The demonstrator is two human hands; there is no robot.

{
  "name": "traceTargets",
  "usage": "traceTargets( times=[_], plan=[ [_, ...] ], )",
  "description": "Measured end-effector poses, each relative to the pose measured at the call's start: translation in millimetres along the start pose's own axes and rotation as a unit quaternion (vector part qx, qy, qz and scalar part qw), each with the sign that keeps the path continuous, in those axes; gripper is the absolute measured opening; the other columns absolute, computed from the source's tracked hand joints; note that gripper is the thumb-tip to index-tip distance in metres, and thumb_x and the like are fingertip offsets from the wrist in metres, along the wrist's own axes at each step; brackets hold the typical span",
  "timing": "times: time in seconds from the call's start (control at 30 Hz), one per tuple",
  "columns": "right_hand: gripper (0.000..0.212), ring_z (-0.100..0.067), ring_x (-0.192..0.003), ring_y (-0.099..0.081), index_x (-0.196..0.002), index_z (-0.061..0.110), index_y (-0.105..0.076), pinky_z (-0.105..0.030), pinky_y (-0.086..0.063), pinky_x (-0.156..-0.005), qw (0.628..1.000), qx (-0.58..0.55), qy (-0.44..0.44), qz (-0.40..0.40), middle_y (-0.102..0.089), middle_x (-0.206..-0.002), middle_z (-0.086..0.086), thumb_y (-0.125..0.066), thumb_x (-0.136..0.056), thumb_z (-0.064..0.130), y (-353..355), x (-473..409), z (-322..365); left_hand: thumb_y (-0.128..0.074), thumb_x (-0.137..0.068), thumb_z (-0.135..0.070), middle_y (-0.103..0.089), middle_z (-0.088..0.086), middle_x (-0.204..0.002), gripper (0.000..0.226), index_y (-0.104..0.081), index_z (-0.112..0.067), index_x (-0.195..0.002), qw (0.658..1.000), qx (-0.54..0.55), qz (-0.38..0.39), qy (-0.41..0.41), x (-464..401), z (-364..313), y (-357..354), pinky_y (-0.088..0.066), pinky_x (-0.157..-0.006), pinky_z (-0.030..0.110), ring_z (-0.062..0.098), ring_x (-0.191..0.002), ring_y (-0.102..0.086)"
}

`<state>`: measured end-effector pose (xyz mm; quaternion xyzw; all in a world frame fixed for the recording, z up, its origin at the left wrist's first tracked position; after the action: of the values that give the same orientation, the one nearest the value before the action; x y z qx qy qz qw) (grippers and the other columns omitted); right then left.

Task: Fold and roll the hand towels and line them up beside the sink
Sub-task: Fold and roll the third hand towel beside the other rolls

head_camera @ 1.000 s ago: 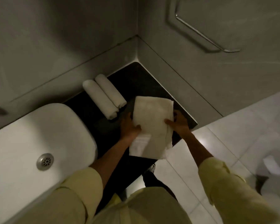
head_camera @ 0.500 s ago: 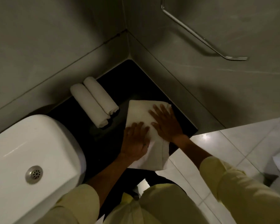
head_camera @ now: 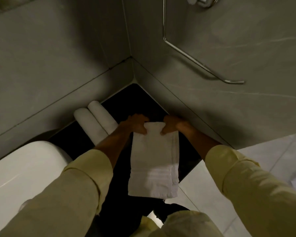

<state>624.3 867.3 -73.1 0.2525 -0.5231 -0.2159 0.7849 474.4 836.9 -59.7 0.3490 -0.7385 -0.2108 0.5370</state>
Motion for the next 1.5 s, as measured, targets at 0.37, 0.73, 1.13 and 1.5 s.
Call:
traceTargets(
  times=[0.37, 0.73, 1.13, 1.5],
  plan=[
    [0.066, -0.031, -0.123, -0.050, -0.145, 0.006, -0.043, -0.038, -0.047, -0.101, 0.940, 0.172, 0.117, -0.270, -0.047, -0.145, -0.014, -0.065, -0.084, 0.017, -72.1, 82.6, 10.5, -0.045, -0.074, -0.016, -0.068, 0.018, -0.122, 0.053, -0.067, -0.001, -0.120, 0.945, -0.188, -0.251, -0.093, 75.5, -15.6, -65.1, -0.053, -0.090, 0.049, 0.037, -0.109, -0.067],
    [0.058, -0.032, -0.126, -0.050, -0.140, 0.014, -0.052, -0.038, -0.046, -0.104, 0.991, 0.082, 0.037, -0.098, -0.045, -0.143, -0.014, -0.069, -0.085, 0.021, -21.9, 35.4, 5.5, -0.069, -0.076, -0.020, -0.062, 0.012, -0.126, 0.045, -0.066, -0.018, -0.121, 0.996, -0.025, -0.083, -0.034, 27.9, -13.6, -16.7, -0.049, -0.098, 0.041, 0.031, -0.115, -0.057],
    [0.024, -0.025, -0.089, -0.059, -0.102, 0.013, -0.063, -0.034, -0.046, -0.072, 0.953, 0.068, 0.158, -0.248, -0.061, -0.103, -0.006, -0.064, -0.079, 0.017, -35.8, 72.1, 8.0, -0.070, -0.077, -0.008, -0.076, 0.012, -0.085, 0.023, -0.077, -0.012, -0.098, 0.952, -0.090, -0.264, -0.124, 77.2, -21.4, -47.1, -0.056, -0.061, 0.025, 0.027, -0.068, -0.073],
    [0.054, -0.038, -0.107, -0.063, -0.122, 0.011, -0.066, -0.049, -0.053, -0.093, 0.938, 0.163, 0.103, -0.290, -0.066, -0.119, -0.017, -0.084, -0.070, 0.013, -101.6, 122.7, 7.9, -0.040, -0.090, -0.005, -0.059, 0.010, -0.138, 0.049, -0.054, -0.013, -0.137, 0.964, -0.103, -0.234, -0.077, 116.5, -25.4, -92.3, -0.054, -0.094, 0.036, 0.030, -0.120, -0.060]
  ],
)
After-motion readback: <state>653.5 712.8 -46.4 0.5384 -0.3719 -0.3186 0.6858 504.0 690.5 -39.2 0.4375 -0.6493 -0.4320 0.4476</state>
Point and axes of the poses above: each hand's wrist, its own x-axis away from the middle knuckle, its own y-axis out of the back of the hand, z = x × y, the point moved 9 cm from there along -x, towards the middle knuckle
